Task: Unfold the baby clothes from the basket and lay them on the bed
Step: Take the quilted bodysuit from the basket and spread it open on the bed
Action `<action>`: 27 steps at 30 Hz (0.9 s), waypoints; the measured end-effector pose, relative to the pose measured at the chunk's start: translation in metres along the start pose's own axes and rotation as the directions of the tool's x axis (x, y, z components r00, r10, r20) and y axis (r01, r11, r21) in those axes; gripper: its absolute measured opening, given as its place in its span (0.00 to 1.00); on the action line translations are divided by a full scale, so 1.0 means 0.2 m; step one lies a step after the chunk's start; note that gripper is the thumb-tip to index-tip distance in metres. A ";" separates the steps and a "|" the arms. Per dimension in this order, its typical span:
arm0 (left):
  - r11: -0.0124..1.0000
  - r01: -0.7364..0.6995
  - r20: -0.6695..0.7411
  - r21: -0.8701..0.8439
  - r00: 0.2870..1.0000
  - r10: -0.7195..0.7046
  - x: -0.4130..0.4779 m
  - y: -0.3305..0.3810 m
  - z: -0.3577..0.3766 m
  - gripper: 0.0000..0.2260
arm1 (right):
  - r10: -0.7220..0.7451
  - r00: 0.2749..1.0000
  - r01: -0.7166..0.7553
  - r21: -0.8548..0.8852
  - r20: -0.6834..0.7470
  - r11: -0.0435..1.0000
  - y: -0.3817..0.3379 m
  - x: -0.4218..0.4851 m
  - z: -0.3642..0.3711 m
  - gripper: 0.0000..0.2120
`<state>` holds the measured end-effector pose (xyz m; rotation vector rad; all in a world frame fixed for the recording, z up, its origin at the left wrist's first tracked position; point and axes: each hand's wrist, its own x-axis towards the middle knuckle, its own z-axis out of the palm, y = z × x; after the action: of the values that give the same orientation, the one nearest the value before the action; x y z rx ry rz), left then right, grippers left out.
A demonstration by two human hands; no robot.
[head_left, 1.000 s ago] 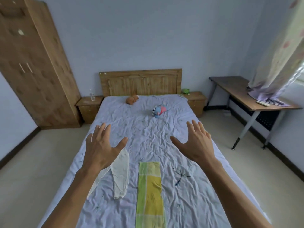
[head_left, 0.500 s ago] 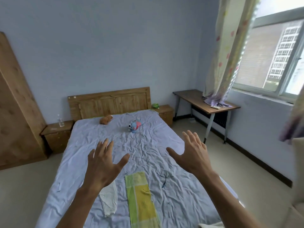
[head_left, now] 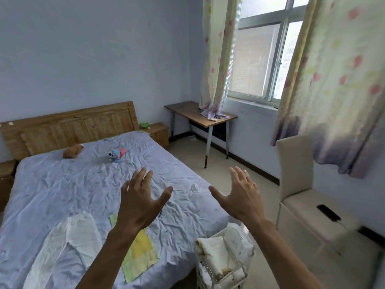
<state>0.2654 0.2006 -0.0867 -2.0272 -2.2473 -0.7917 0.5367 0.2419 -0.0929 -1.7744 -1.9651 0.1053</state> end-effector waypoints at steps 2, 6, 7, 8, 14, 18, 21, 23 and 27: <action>1.000 -0.012 0.021 -0.014 1.000 0.012 -0.02 0.15 0.08 0.49 | 0.025 1.000 -0.025 -0.007 0.003 1.000 0.14 -0.02 -0.03 0.47; 0.999 -0.010 0.056 -0.035 0.998 0.011 -0.09 0.38 0.28 0.48 | 0.050 0.998 -0.049 -0.024 0.035 0.999 0.42 -0.05 -0.02 0.46; 0.999 -0.002 0.066 -0.039 0.998 0.005 -0.10 0.42 0.34 0.48 | 0.049 0.998 -0.047 -0.031 0.046 0.998 0.49 -0.05 -0.01 0.46; 0.999 0.010 0.078 -0.046 0.997 -0.006 -0.12 0.46 0.40 0.48 | 0.046 0.997 -0.044 -0.035 0.059 0.998 0.55 -0.05 0.01 0.46; 0.991 0.094 0.182 -0.097 0.980 -0.075 -0.23 0.57 0.72 0.46 | 0.071 0.983 -0.069 -0.017 0.169 0.997 0.80 -0.01 0.18 0.45; 0.982 0.178 0.263 -0.067 0.952 -0.155 -0.23 0.50 0.93 0.48 | 0.034 0.968 -0.035 -0.001 0.248 0.999 0.87 0.03 0.35 0.43; 0.973 0.224 0.304 -0.047 0.931 -0.200 -0.21 0.44 1.10 0.47 | 0.009 0.944 -0.020 0.030 0.331 0.999 0.91 0.10 0.52 0.42; 0.965 0.257 0.326 -0.050 0.917 -0.228 -0.18 0.39 1.23 0.45 | -0.009 0.923 -0.008 0.044 0.385 0.999 0.93 0.14 0.64 0.41; 0.934 0.349 0.390 -0.071 0.872 -0.296 -0.11 0.29 1.49 0.41 | -0.031 0.872 -0.001 0.064 0.489 0.998 0.94 0.23 0.91 0.38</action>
<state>0.4175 0.2930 -0.3325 -2.0318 -2.8801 -0.6322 0.6353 0.3627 -0.3081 -1.8162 -2.2845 0.6670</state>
